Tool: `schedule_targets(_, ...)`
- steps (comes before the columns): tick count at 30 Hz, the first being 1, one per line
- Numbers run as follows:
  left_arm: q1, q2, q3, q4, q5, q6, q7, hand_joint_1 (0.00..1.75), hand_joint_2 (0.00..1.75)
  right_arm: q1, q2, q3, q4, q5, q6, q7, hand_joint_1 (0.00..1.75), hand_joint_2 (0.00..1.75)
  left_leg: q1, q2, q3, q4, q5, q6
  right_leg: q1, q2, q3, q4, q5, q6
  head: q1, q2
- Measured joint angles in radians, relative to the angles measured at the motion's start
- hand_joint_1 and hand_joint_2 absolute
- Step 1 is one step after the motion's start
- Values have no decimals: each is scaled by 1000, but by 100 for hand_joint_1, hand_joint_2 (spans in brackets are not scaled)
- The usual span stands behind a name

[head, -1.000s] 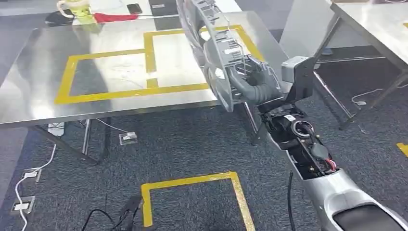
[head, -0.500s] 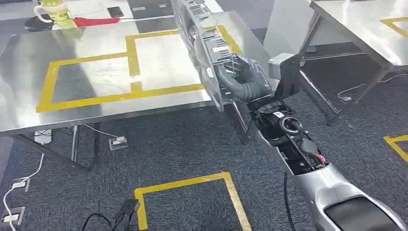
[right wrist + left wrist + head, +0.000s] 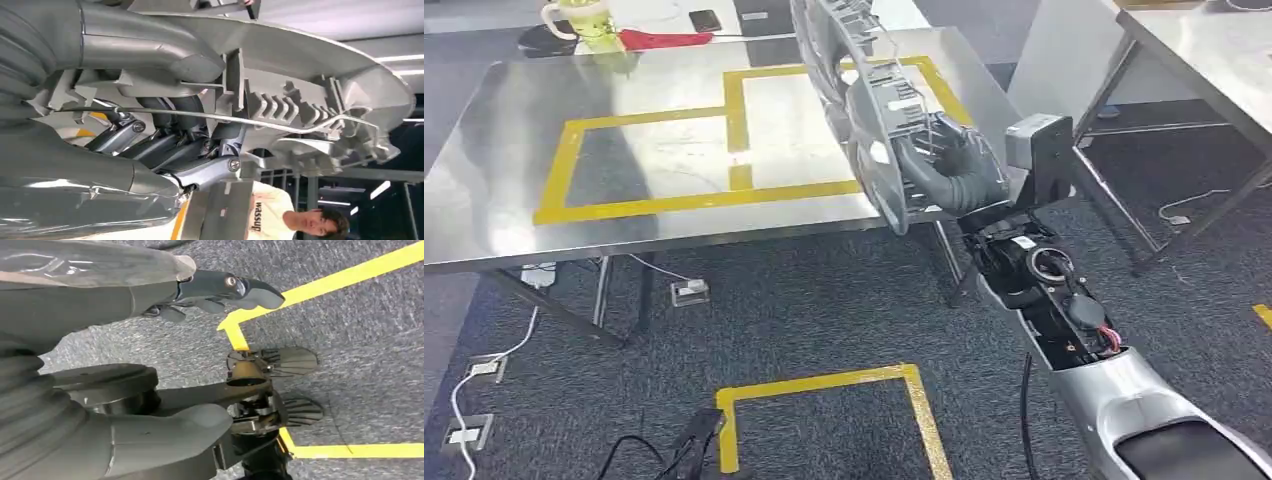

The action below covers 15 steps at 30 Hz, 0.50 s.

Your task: Take the parts from the cabinet and place them on the table.

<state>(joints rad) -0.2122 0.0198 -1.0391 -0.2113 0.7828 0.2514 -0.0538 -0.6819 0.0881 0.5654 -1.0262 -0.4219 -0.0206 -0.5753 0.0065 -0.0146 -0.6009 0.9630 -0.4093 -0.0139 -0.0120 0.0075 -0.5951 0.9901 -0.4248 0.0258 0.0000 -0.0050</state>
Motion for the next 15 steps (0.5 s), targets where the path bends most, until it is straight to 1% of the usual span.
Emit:
schedule_targets(1,1,0,0,0,0,0,1,0,175,3,0,0,0,0,0,-1,175,175,0,0,1,-1,0,-3,3,2,-1,-1,-1,-2,-6,0)
schedule_targets(2,2,0,0,0,0,0,2,0,175,4,0,0,0,0,0,0,175,175,2,1,3,-4,1,-8,5,4,-1,-1,-1,-8,-6,0)
schedule_targets(3,1,1,-1,0,0,0,2,0,175,3,0,0,0,0,-1,0,175,175,0,1,5,-3,-1,-14,1,3,4,-7,2,-15,-5,0)
schedule_targets(4,1,1,-1,0,0,0,2,0,175,3,0,0,0,0,-1,0,175,175,4,4,-2,19,-18,-20,-4,3,13,-13,2,-21,-7,0)
schedule_targets(5,0,1,-1,0,0,0,2,0,175,3,0,0,0,0,-1,0,175,175,4,6,-28,73,-48,-25,-5,2,15,-14,2,-25,-14,0)
schedule_targets(6,0,0,-1,0,0,0,2,0,175,3,0,0,0,0,-1,0,175,175,6,6,-69,155,-86,-30,-4,1,15,-14,2,-29,-21,0)
schedule_targets(7,1,0,-1,0,0,0,2,0,175,4,0,0,0,0,-1,0,175,175,7,6,-117,248,-121,-33,-3,1,15,-14,0,-31,-27,0)
schedule_targets(8,2,0,-1,0,0,0,2,0,175,5,0,0,0,0,-1,0,175,175,7,6,-154,316,-139,-35,-3,1,16,-14,-1,-32,-29,0)
schedule_targets(9,3,0,-2,0,0,0,2,0,175,7,0,0,1,0,-1,0,175,175,7,6,-173,340,-134,-35,-2,2,17,-14,-2,-33,-31,0)
schedule_targets(10,3,0,-2,0,0,0,2,0,175,8,0,0,1,0,-1,0,175,175,7,6,-164,307,-102,-32,-2,3,20,-14,-3,-33,-34,0)
schedule_targets(11,2,1,-2,0,0,0,2,0,175,8,0,0,1,0,-1,0,175,175,7,6,-130,232,-55,-28,-2,5,24,-14,-5,-33,-38,0)
schedule_targets(12,2,2,-2,0,0,0,2,0,175,7,0,0,1,0,-1,0,175,175,7,6,-86,137,-7,-23,-2,6,28,-14,-9,-31,-40,0)
schedule_targets(13,1,2,-2,0,0,0,2,0,175,7,1,0,1,0,-1,0,175,175,6,6,-41,41,33,-17,-2,7,33,-14,-12,-28,-43,0)
schedule_targets(14,0,3,-2,0,0,0,2,0,175,5,1,0,1,0,-1,0,175,175,1,6,-22,2,28,-11,6,9,30,-11,-16,-22,-46,0)
schedule_targets(15,-1,3,-2,0,0,0,2,0,175,5,1,0,1,0,0,0,175,175,-1,6,-21,-6,25,-10,6,10,28,-11,-18,-19,-45,0)
